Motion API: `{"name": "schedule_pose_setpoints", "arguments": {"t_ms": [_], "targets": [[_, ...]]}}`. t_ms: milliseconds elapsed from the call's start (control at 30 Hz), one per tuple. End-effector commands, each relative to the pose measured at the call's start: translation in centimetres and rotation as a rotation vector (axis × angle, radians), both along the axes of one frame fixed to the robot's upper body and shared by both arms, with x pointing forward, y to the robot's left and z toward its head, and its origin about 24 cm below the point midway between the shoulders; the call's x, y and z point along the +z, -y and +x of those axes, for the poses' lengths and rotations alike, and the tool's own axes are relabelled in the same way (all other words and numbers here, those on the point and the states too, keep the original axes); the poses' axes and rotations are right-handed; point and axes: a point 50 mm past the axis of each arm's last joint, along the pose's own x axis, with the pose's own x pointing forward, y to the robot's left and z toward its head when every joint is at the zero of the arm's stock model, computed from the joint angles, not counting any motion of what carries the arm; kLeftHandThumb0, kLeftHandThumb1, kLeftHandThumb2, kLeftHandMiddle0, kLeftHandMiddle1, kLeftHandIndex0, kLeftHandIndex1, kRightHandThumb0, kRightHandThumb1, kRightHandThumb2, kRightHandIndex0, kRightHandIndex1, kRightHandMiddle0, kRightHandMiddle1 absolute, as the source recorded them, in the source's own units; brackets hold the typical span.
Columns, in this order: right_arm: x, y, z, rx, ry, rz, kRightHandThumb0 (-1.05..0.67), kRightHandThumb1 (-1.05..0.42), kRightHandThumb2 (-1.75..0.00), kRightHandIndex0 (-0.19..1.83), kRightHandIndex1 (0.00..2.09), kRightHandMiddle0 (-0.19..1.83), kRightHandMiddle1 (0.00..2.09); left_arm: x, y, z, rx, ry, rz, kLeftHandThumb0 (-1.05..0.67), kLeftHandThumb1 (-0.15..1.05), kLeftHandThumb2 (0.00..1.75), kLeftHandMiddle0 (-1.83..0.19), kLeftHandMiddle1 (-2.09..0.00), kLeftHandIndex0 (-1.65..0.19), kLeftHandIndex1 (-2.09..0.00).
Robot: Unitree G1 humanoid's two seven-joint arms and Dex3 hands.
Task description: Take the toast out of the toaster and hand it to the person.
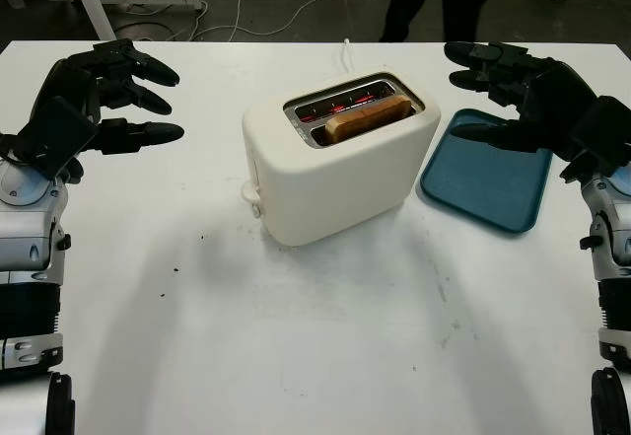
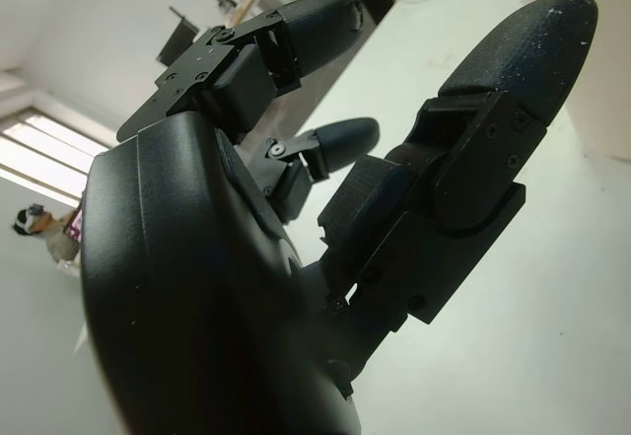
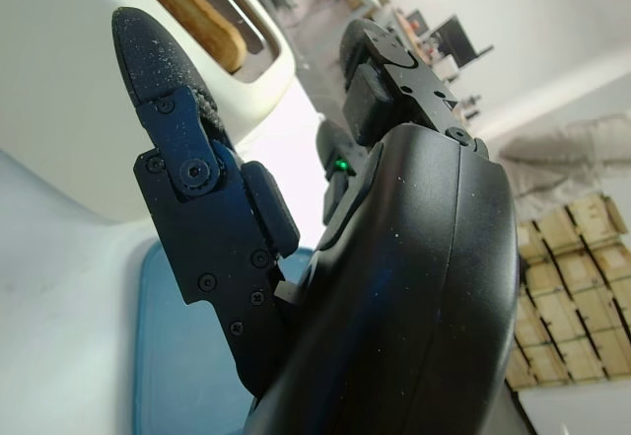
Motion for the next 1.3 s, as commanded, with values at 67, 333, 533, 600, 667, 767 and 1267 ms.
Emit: {"name": "schedule_pose_setpoints", "arguments": {"t_ms": [67,333,533,600,667,767,1267], "targets": [[0.45,-0.40,0.05,0.011,0.015,0.009,-0.72,-0.75,0.00,0.11,0.59,0.43,0.00,0.22,0.12,-0.01,-0.006,0.019,-0.002,-1.05,0.58,0.00,-0.67,-1.04,-0.63,-0.97],[0.49,-0.43,0.08,0.013,0.024,0.001,-0.70,-0.74,0.00,0.11,0.61,0.43,0.01,0.14,0.08,0.08,-0.010,0.016,-0.010,-1.05,0.58,0.00,-0.66,-1.04,-0.63,-0.96],[0.48,-0.44,0.09,0.011,0.012,0.007,-0.71,-0.74,0.00,0.10,0.61,0.43,0.00,0.17,0.09,0.04,-0.007,0.015,-0.005,-1.05,0.57,0.00,-0.66,-1.04,-0.64,-0.96],[0.48,-0.44,0.08,0.011,0.016,0.004,-0.71,-0.74,0.00,0.10,0.61,0.43,0.00,0.16,0.07,0.03,-0.005,0.011,-0.001,-1.05,0.58,0.00,-0.66,-1.04,-0.64,-0.96],[0.46,-0.42,0.07,0.011,0.018,0.002,-0.70,-0.74,0.00,0.10,0.61,0.43,0.00,0.15,0.06,0.04,-0.005,0.007,-0.002,-1.05,0.57,0.00,-0.66,-1.03,-0.64,-0.95],[0.46,-0.39,0.05,0.011,0.017,-0.001,-0.70,-0.74,0.00,0.10,0.61,0.43,0.00,0.14,0.09,0.03,-0.006,0.015,0.001,-1.05,0.57,0.00,-0.66,-1.03,-0.64,-0.95],[0.35,-0.37,0.04,0.007,0.012,0.008,-0.71,-0.75,0.00,0.10,0.61,0.42,0.00,0.12,0.12,-0.02,-0.005,0.016,0.003,-1.05,0.58,0.00,-0.66,-1.05,-0.64,-0.96]]}}
